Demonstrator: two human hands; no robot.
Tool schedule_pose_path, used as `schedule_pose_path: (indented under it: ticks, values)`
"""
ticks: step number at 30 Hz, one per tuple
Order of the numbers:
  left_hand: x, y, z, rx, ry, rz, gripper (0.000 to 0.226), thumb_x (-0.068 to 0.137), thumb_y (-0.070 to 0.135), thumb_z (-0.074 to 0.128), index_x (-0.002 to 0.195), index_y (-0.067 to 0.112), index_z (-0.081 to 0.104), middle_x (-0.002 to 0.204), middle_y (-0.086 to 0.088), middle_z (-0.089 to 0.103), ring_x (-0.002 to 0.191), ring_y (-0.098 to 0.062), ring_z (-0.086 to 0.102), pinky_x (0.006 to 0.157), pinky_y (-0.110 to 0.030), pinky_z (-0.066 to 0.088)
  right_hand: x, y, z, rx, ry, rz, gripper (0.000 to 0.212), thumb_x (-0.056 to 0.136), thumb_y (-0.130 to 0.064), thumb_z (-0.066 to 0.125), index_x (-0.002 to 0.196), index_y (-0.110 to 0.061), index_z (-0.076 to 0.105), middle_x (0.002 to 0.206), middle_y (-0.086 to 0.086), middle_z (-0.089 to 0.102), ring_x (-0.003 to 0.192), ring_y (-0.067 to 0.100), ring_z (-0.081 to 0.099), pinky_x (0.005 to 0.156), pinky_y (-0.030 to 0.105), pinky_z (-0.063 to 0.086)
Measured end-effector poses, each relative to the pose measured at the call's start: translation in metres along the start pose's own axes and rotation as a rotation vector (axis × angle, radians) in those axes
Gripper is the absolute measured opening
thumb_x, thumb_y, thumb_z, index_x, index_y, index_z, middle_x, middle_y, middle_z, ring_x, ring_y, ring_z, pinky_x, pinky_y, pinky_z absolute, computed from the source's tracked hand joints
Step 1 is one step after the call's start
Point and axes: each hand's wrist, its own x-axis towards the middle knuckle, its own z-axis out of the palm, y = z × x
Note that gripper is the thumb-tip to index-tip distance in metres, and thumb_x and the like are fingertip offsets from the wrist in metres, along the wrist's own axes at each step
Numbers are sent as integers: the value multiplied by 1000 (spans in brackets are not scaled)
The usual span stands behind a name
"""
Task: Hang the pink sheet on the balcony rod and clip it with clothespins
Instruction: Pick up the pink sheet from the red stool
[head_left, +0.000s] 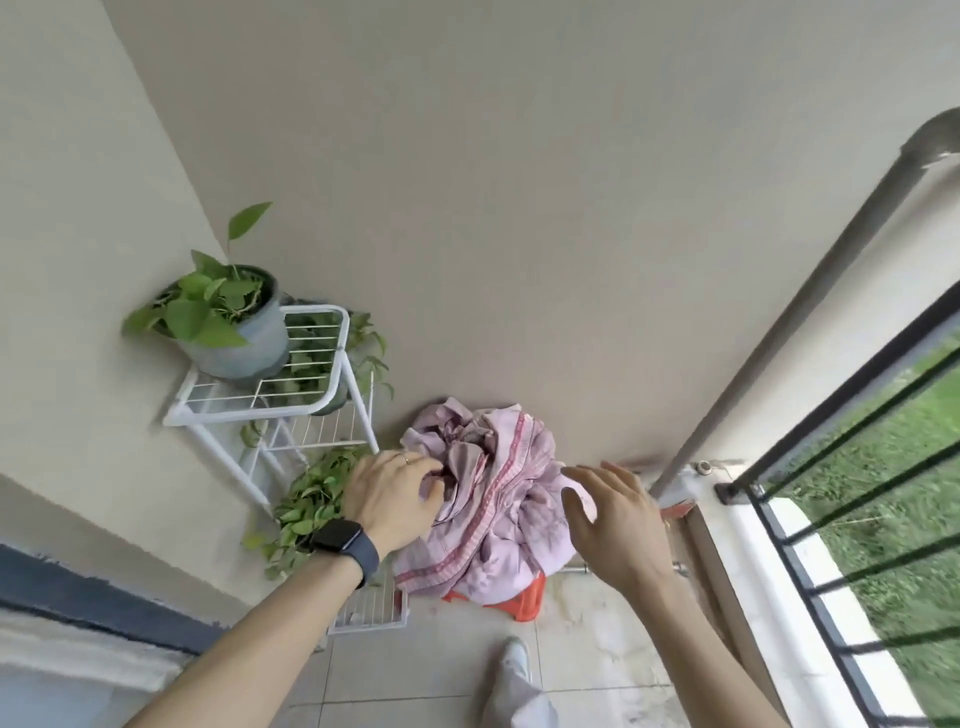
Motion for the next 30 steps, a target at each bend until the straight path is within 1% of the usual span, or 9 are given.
schedule_pose_path:
  ticks: [8,11,15,17,19,22,24,27,30]
  values:
    - [108,-16,114,-91,-218,-138,30,82,41,52,100,29,73,98,9,73,94,-24,66,84,-36,49,112,62,110,-4,-288,39,35,89,-36,49,114,-29,73,116,-9,72,119,27,59,101,42,47]
    - [125,-20,161,-177,-322,-206,36,79,45,50,102,26,71,101,5,73,95,-25,66,80,-35,51,133,76,149,15,-415,84,35,91,-36,51,118,-28,71,121,-7,71,121,25,58,102,38,45]
    - [151,-27,229,-141,-537,-326,81,77,71,49,140,22,43,132,-1,59,116,-26,58,90,-41,51,149,111,219,16,-730,213,44,95,-39,48,138,-29,54,141,0,58,134,27,46,105,42,44]
    - [164,-27,261,-95,-627,-391,111,67,85,48,151,16,25,149,-8,44,131,-28,47,103,-45,42,155,128,252,1,-834,277,57,96,-42,46,151,-33,34,157,3,37,141,32,36,109,47,41]
    - [180,-25,296,-62,-750,-450,132,58,92,52,154,11,11,159,-14,23,145,-32,27,117,-47,25,163,142,285,-9,-867,300,68,98,-41,46,156,-40,11,166,3,10,146,35,30,107,50,43]
    - [192,-17,344,-73,-905,-518,142,47,96,54,152,13,8,159,-20,17,146,-40,16,117,-57,15,173,157,330,-29,-855,224,78,98,-35,49,154,-47,-5,166,1,-14,146,33,31,93,41,52]
    - [195,-14,367,-14,-910,-480,127,55,89,56,148,15,13,153,-25,27,142,-42,26,114,-57,21,178,162,351,-38,-885,212,78,97,-32,49,154,-48,-2,166,-1,-15,150,30,21,96,39,53]
    - [198,-17,370,40,-742,-301,74,78,67,58,131,19,38,126,-15,60,117,-36,54,100,-49,41,185,161,357,-62,-951,248,73,96,-35,53,154,-46,12,167,0,-6,151,30,18,108,45,44]
    - [217,-19,335,-256,-697,-325,46,81,37,61,123,25,43,100,-8,70,93,-31,67,79,-40,55,195,153,331,-13,-897,270,75,91,-34,61,152,-48,19,166,1,3,145,26,34,102,42,49]
